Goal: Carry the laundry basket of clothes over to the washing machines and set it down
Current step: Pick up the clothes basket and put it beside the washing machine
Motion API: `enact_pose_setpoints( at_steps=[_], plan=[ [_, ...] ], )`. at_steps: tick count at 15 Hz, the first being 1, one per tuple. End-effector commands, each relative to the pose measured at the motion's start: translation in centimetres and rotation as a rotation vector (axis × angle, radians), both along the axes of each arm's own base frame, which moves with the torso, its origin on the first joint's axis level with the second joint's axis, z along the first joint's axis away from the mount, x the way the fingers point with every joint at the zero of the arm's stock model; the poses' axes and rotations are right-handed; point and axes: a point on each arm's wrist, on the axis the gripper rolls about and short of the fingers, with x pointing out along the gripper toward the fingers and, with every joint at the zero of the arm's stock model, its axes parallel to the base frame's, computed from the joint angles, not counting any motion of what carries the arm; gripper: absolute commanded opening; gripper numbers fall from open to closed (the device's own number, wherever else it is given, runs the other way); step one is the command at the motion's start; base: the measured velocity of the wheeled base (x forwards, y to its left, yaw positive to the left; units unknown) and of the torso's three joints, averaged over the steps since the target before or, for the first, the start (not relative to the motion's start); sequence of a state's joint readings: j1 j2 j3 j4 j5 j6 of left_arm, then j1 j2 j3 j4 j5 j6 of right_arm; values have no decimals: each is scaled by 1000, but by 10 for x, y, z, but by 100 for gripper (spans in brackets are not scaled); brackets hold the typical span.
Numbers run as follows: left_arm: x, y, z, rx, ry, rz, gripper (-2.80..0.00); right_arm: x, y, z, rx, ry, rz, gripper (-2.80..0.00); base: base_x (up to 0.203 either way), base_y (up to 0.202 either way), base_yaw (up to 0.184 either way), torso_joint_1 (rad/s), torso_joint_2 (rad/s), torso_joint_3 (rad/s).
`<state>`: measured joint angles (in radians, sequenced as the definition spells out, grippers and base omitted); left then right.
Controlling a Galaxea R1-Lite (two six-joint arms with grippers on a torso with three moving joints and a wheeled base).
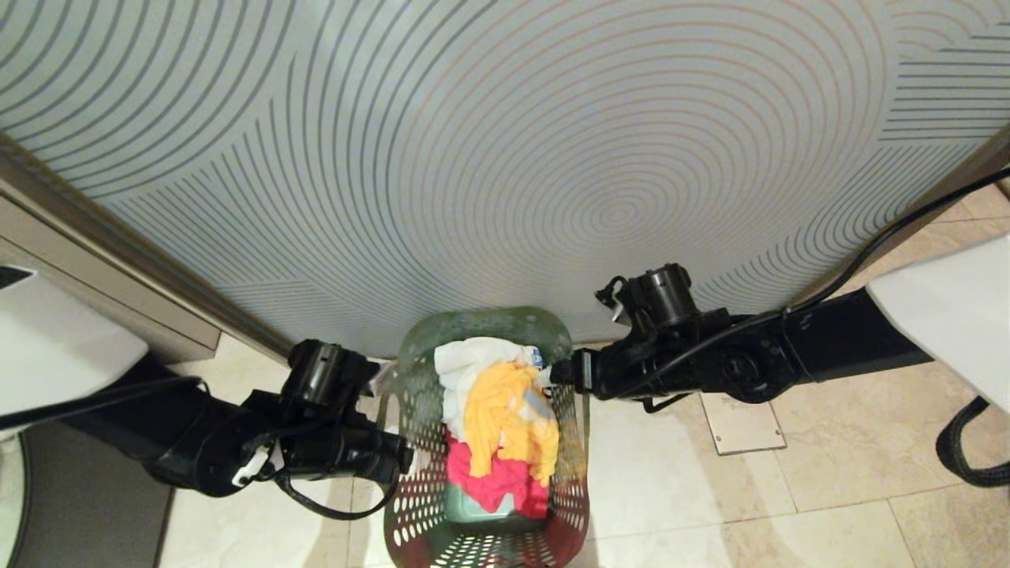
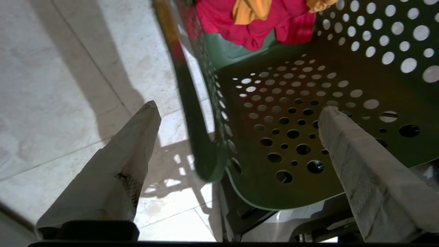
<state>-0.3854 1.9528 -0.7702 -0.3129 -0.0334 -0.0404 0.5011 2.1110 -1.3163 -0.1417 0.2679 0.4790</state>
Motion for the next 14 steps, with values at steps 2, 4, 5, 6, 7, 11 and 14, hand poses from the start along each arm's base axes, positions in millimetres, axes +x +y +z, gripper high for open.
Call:
enact_pose_setpoints(
  at_steps=[2, 4, 5, 6, 7, 11, 14],
  plan=[
    [10, -8, -10, -20, 25, -18, 0, 3, 3, -11, -5, 24, 3, 0, 0, 0, 0, 0, 0, 0],
    [16, -18, -4, -76, 13, -21, 0, 4, 4, -16, -3, 42, 8, 0, 0, 0, 0, 0, 0, 0],
    [19, -24, 1, -113, 6, -7, 0, 5, 4, -17, -2, 45, 7, 0, 0, 0, 0, 0, 0, 0],
    [23, -29, 9, -157, -7, 19, 0, 5, 4, -19, -4, 50, 6, 0, 0, 0, 0, 0, 0, 0],
    [26, -32, 16, -195, -18, 37, 0, 5, 4, -19, -4, 50, 6, 0, 0, 0, 0, 0, 0, 0],
    [21, -33, 8, -196, 33, 20, 0, 8, 6, -33, -19, 76, 6, 0, 0, 0, 0, 0, 0, 0],
    [23, -34, -7, -173, 75, 26, 0, 14, 9, -42, -15, 74, 6, 0, 0, 0, 0, 0, 0, 0]
  ],
)
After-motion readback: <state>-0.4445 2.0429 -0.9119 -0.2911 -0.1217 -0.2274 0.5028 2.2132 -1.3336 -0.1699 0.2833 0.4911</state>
